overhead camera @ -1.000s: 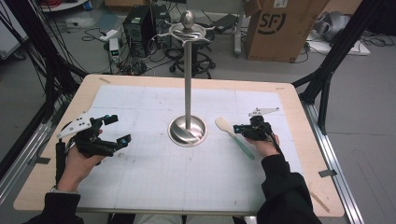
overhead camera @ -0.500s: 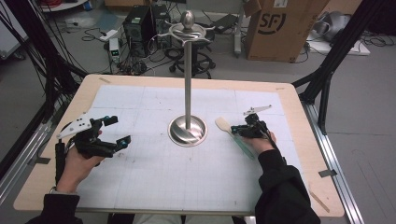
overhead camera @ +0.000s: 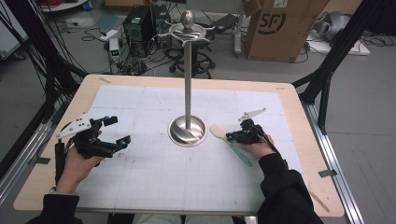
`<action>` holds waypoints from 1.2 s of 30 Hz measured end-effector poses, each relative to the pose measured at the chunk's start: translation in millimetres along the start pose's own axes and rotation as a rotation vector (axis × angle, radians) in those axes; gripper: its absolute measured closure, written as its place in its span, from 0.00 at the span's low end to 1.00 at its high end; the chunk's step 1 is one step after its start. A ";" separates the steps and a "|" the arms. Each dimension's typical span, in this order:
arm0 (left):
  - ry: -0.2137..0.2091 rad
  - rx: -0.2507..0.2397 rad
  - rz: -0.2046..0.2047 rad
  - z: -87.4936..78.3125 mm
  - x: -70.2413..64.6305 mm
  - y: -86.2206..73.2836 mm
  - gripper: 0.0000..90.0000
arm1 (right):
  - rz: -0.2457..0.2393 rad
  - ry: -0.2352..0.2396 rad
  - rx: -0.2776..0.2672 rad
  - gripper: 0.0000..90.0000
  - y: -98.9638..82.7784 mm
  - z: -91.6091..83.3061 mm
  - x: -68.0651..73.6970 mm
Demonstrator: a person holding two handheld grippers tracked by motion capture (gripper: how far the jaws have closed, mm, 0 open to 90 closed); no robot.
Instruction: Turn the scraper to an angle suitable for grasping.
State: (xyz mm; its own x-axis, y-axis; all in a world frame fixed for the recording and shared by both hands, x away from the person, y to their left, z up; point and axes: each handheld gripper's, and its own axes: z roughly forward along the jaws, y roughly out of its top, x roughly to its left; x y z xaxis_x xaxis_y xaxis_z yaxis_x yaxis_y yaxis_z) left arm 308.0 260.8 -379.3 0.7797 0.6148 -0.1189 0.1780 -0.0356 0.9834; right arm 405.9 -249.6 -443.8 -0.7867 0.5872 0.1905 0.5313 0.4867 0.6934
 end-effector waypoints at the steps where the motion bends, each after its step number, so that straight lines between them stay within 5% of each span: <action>1: -0.001 -0.006 -0.002 0.0 -0.3 0.2 0.02 | -0.009 0.011 0.007 1.00 -0.9 -0.2 4.9; 9: -0.001 -0.001 0.002 0.5 -1.1 0.0 0.02 | -0.051 0.013 0.016 1.00 -5.0 -5.8 21.8; 11: -0.001 0.000 0.003 0.5 -1.2 0.0 0.02 | -0.044 0.028 -0.022 1.00 -4.3 -13.1 26.4; 18: -0.003 0.003 0.003 1.3 -1.5 -0.2 0.02 | -0.080 0.045 0.027 1.00 -11.0 -24.2 56.1; 36: -0.013 0.002 0.006 2.4 -3.4 -0.2 0.02 | -0.026 0.002 0.056 1.00 -47.8 -37.2 64.2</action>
State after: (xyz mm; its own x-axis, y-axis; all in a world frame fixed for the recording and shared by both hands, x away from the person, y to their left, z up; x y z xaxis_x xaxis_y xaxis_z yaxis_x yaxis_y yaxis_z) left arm 306.8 256.9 -379.4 0.7883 0.6046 -0.1146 0.1742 -0.0406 0.9839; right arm 318.3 -259.2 -438.8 -0.8011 0.5727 0.1742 0.5274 0.5375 0.6581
